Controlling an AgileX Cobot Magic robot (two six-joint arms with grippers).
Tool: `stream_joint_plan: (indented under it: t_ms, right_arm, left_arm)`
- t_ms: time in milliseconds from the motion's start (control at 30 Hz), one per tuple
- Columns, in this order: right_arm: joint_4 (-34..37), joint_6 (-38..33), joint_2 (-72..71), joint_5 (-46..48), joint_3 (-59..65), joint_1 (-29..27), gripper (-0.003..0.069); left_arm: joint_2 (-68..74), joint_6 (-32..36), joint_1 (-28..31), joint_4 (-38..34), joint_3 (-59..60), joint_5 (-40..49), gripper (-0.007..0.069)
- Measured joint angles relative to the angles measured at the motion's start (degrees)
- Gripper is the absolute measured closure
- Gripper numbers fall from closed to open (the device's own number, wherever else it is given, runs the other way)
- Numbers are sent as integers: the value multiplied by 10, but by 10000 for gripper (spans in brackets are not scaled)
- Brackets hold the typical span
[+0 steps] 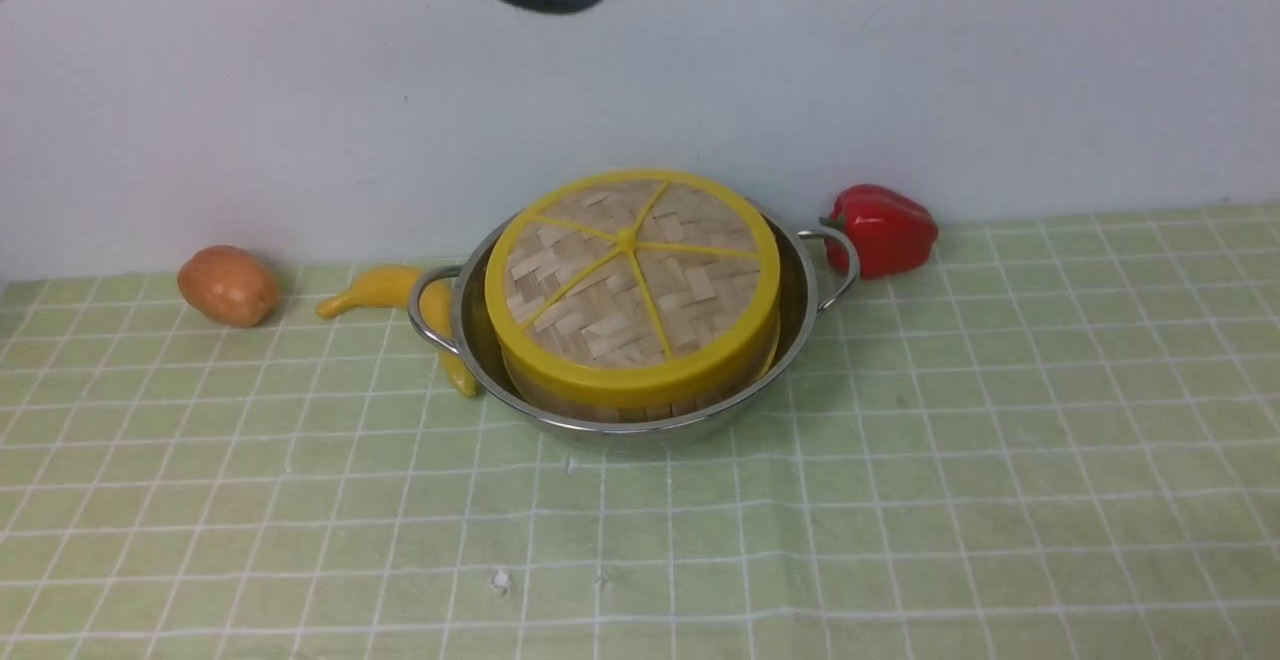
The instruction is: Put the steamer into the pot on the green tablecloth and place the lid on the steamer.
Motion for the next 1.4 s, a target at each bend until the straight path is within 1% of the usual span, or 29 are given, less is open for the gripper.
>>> stream_joint_plan:
  t_ms: [200, 333, 467, 533, 600, 667, 700, 767, 833, 900, 1000, 1033, 1067, 1100, 1133, 1167, 1233, 1267, 1300, 1400]
  right_arm:
    - [0, 0, 0, 0, 0, 0, 419]
    - [0, 0, 0, 0, 0, 0, 419]
    - [0, 0, 0, 0, 0, 0, 419]
    - [0, 0, 0, 0, 0, 0, 419]
    - [0, 0, 0, 0, 0, 0, 419]
    - [0, 0, 0, 0, 0, 0, 419]
    - [0, 0, 0, 0, 0, 0, 419]
    - [0, 0, 0, 0, 0, 0, 419]
    - [0, 0, 0, 0, 0, 0, 419]
    - [0, 0, 0, 0, 0, 0, 419]
    - [0, 0, 0, 0, 0, 0, 419]
    - [0, 0, 0, 0, 0, 0, 419]
    - [0, 0, 0, 0, 0, 0, 419]
    - [0, 0, 0, 0, 0, 0, 419]
    - [0, 0, 0, 0, 0, 0, 419]
    - [0, 0, 0, 0, 0, 0, 419]
    - [0, 0, 0, 0, 0, 0, 419]
    - [0, 0, 0, 0, 0, 0, 419]
    - [0, 0, 0, 0, 0, 0, 419]
    - [0, 0, 0, 0, 0, 0, 419]
  left_arm:
    - [-24, 0, 0, -26, 0, 1, 646]
    - [-25, 6, 0, -25, 3, 1, 646]
    - [-36, 7, 0, -15, 31, 1, 643]
    - [-71, 17, 0, -6, 100, 0, 636]
    - [-118, 41, 0, 3, 181, -7, 633]
    - [-188, 79, 2, 10, 292, -55, 629]
    - [-219, 91, 5, 11, 328, -84, 625]
    - [-298, 130, 21, 8, 448, -163, 623]
    - [-376, 159, 50, -3, 567, -237, 623]
    - [-443, 172, 89, -17, 679, -288, 615]
    - [-545, 175, 151, -37, 826, -339, 613]
    - [-570, 176, 162, -40, 853, -346, 613]
    - [-615, 176, 184, -41, 919, -363, 613]
    - [-615, 176, 187, -41, 919, -363, 612]
    - [-671, 176, 208, -41, 987, -382, 604]
    - [-701, 178, 217, -42, 1020, -393, 602]
    - [-730, 179, 225, -43, 1051, -405, 602]
    - [-783, 179, 236, -44, 1103, -428, 602]
    - [-788, 179, 238, -45, 1107, -430, 602]
    - [-866, 180, 259, -47, 1170, -457, 594]
